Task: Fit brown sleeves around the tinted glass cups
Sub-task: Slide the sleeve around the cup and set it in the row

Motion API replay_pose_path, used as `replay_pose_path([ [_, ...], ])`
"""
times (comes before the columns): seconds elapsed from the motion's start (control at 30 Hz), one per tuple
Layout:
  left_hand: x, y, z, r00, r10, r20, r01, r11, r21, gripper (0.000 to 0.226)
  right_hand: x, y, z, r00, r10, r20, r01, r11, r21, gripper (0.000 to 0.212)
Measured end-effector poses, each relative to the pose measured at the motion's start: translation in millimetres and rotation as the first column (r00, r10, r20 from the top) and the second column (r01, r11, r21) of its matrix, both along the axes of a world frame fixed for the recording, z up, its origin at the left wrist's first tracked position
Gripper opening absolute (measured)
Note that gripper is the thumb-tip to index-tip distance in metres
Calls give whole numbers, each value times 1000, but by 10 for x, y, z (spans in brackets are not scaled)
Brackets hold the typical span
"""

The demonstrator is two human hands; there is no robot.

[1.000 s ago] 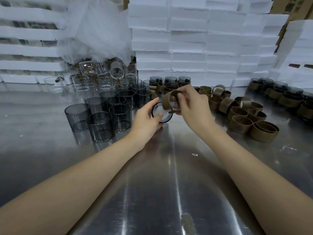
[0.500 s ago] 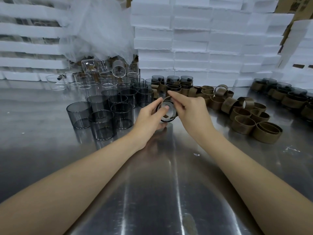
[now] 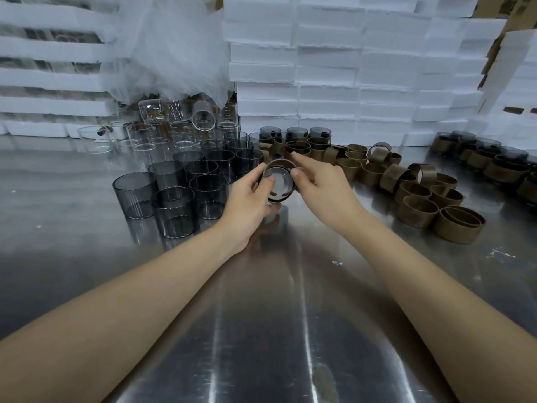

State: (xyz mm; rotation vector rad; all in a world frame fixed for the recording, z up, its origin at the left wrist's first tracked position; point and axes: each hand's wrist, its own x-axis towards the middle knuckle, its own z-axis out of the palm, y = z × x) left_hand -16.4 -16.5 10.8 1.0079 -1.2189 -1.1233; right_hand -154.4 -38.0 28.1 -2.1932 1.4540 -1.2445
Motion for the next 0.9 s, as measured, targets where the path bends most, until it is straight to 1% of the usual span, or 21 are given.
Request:
replay_pose_path([
  [0.1, 2, -8, 5, 1000, -2, 23, 2, 1000, 3, 42, 18, 11, 2, 1000, 8, 8, -8, 1000, -10, 31],
  [0.17, 3, -12, 6, 999, -1, 38, 1, 1000, 12, 45, 11, 27, 10, 1000, 22, 6, -22, 1000, -21, 28],
  [0.33, 4, -9, 16, 998, 15, 64, -15, 1000, 1, 46, 12, 30, 3, 999, -6, -32, 5, 999, -39, 28],
  [0.47, -1, -1, 41, 996, 8, 89, -6, 1000, -19, 40, 12, 31, 4, 992, -20, -128, 12, 998, -65, 29],
  [0.57, -8, -17, 37, 994, 10, 110, -8, 1000, -25, 42, 15, 22, -4, 981, -23, -194, 5, 995, -98, 29],
  [0.8, 4, -68, 12, 993, -1, 117, 7, 999, -50, 46, 13, 24, -5, 973, -19, -231, -9, 993, -122, 32],
  [0.9, 6, -80, -9, 993, -8, 120, 17, 997, -72, 41, 2, 24, -15, 977, -22, -212, -12, 988, -155, 31],
])
